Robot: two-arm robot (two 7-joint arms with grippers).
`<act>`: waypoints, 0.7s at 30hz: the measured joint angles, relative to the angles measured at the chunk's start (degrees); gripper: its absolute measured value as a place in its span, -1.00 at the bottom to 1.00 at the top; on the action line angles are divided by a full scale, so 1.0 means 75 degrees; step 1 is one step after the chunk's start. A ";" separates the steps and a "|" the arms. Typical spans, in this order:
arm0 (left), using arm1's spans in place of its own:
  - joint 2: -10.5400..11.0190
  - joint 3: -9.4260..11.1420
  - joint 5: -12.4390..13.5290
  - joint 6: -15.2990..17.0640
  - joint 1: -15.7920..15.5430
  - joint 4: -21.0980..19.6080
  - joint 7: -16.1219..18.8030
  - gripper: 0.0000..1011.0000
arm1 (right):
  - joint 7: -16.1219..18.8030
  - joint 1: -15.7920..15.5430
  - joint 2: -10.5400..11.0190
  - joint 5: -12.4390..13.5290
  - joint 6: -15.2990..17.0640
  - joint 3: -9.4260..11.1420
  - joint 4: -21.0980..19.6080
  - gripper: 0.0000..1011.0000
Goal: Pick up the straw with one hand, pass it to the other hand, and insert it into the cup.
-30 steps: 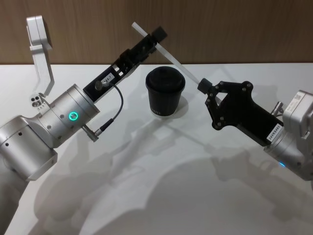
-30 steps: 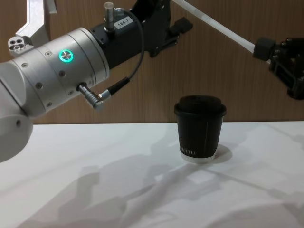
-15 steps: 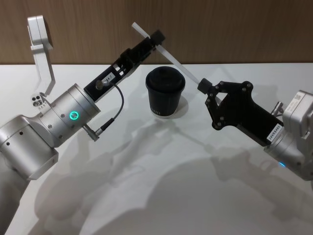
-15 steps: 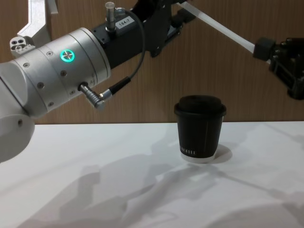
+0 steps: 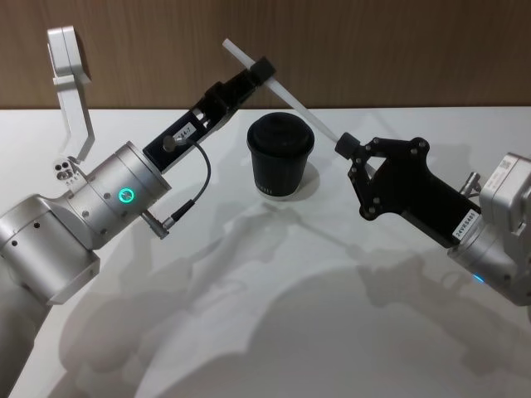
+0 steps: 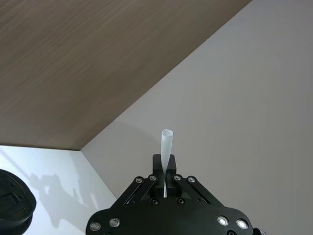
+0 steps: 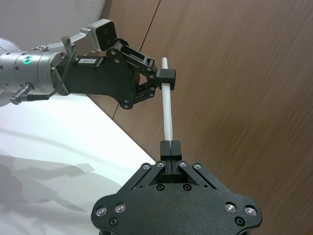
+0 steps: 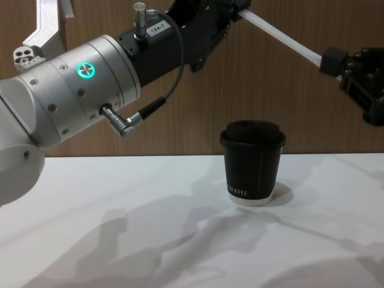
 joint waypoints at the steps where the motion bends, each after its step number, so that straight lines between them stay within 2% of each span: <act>1: 0.0000 0.0000 -0.0002 0.0000 -0.0001 0.0001 0.0000 -0.94 | 0.0000 0.0000 0.0000 0.0000 0.0000 0.0000 0.0000 -0.98; 5: 0.0000 -0.0001 -0.0005 -0.0001 -0.0003 0.0003 -0.0001 -0.96 | 0.0000 0.0000 0.0000 0.0000 0.0001 0.0000 0.0000 -0.83; 7: 0.0000 -0.0001 -0.0005 -0.0001 -0.0003 0.0005 -0.0001 -0.96 | 0.0000 0.0000 0.0000 0.0000 0.0000 0.0000 0.0000 -0.66; 8: 0.0000 0.0000 -0.0005 -0.0001 -0.0003 0.0005 -0.0001 -0.96 | 0.0000 0.0000 0.0000 0.0000 0.0000 0.0000 0.0000 -0.66; 12: 0.0000 -0.0001 -0.0005 -0.0001 -0.0003 0.0005 -0.0001 -0.96 | 0.0000 0.0000 0.0000 0.0000 0.0000 0.0000 0.0000 -0.44; 17: 0.0009 0.0005 -0.0001 -0.0011 -0.0004 -0.0004 0.0005 -0.96 | 0.0000 0.0000 0.0000 0.0000 0.0000 0.0000 0.0000 -0.09; 19: 0.0025 0.0011 0.0009 -0.0026 -0.0001 -0.0023 0.0013 -0.96 | 0.0000 0.0000 0.0000 0.0000 0.0000 0.0000 0.0000 -0.02; 21: 0.0075 0.0023 0.0062 -0.0060 0.0009 -0.0084 0.0036 -0.97 | 0.0000 0.0000 0.0000 0.0000 0.0000 0.0000 0.0000 0.19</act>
